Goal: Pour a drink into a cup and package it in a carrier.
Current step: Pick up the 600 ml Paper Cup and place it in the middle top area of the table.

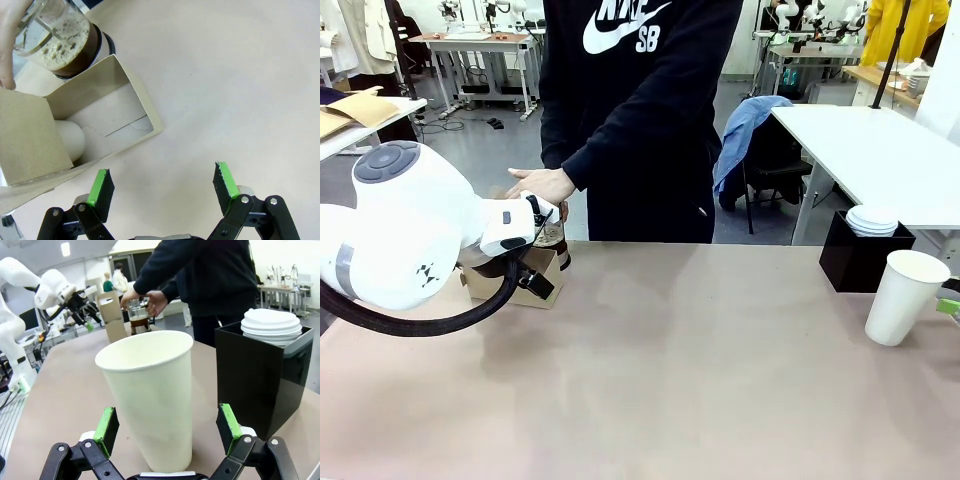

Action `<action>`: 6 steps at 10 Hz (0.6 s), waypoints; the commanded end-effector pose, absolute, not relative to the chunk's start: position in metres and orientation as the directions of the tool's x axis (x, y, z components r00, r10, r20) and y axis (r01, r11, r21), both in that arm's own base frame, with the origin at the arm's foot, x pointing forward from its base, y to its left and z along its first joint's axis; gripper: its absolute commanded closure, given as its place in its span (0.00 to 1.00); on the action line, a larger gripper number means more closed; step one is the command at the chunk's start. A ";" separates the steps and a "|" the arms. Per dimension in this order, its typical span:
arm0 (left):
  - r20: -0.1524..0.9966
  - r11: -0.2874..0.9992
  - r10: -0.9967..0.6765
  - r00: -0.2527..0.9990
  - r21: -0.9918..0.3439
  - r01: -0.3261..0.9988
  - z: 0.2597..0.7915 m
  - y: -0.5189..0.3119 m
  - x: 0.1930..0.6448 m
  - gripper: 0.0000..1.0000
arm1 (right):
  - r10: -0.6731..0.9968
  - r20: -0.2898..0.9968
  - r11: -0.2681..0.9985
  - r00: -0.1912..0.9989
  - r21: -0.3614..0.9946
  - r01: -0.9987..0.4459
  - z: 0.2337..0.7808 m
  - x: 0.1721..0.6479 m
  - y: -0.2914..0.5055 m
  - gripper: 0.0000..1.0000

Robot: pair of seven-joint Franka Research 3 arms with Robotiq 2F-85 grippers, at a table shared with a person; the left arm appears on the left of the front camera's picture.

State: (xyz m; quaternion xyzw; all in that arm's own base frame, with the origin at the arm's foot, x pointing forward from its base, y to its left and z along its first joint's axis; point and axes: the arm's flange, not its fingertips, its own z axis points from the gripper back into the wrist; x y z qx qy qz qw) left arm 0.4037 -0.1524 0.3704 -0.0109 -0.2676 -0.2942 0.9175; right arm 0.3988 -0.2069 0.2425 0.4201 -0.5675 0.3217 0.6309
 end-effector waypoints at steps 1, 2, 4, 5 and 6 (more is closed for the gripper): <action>0.498 0.827 -0.533 0.684 0.136 0.546 0.370 -0.152 0.404 0.00 | -0.052 0.991 0.473 0.123 0.132 -0.871 0.249 0.396 -0.193 0.00; 0.498 0.827 -0.533 0.684 0.136 0.546 0.370 -0.152 0.404 0.00 | -0.051 0.991 0.470 0.126 0.135 -0.872 0.249 0.395 -0.189 0.00; 0.498 0.827 -0.533 0.684 0.136 0.546 0.370 -0.152 0.404 0.00 | -0.044 0.992 0.482 0.114 0.121 -0.868 0.250 0.397 -0.184 0.00; 0.498 0.827 -0.533 0.684 0.136 0.546 0.370 -0.152 0.404 0.00 | -0.036 0.993 0.480 0.114 0.117 -0.869 0.248 0.399 -0.179 0.00; 0.498 0.827 -0.533 0.684 0.136 0.546 0.370 -0.152 0.404 0.00 | -0.025 0.993 0.479 0.117 0.114 -0.870 0.244 0.404 -0.174 0.00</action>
